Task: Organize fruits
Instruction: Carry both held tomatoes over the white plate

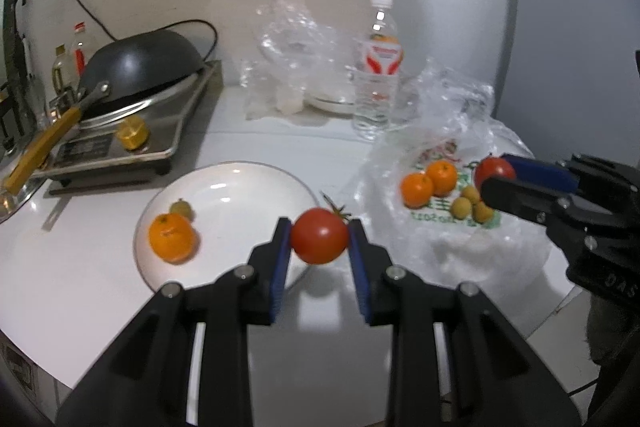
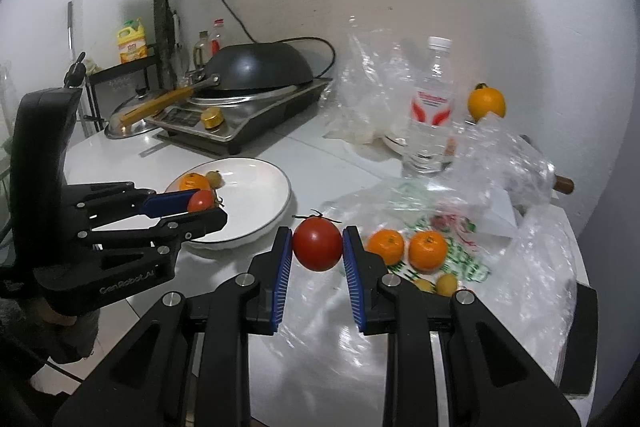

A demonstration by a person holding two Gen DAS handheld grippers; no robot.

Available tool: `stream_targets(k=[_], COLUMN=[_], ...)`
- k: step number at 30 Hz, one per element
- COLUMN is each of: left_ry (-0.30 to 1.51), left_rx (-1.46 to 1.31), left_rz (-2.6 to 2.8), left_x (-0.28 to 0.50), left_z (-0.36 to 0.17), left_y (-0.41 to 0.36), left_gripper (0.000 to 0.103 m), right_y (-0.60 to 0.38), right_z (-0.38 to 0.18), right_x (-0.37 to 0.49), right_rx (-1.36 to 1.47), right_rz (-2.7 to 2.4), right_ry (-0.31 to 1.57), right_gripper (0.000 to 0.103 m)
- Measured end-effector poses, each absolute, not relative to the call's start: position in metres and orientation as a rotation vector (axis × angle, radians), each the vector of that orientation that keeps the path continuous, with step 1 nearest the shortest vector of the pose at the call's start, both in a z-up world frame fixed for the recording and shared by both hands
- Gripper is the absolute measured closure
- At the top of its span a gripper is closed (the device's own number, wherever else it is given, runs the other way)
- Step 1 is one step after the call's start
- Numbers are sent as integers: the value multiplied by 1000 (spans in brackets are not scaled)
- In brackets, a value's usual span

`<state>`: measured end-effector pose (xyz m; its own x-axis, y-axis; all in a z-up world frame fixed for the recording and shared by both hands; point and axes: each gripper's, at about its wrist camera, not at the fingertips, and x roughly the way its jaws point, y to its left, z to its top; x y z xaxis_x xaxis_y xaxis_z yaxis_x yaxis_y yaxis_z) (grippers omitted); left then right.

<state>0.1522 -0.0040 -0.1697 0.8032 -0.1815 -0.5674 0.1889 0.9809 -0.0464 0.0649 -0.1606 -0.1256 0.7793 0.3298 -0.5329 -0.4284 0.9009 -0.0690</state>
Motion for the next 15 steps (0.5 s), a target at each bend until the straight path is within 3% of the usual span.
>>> stream_targets(k=[15], left_ry=[625], left_rx=[-7], left_rz=[-120], left_x=[196], left_z=[-179], left_y=[53], left_gripper=[74], right_y=[-111], right_z=[-133], right_x=[109], right_rx=[-212], right_rz=[477], right_ry=[579], right_gripper=[75])
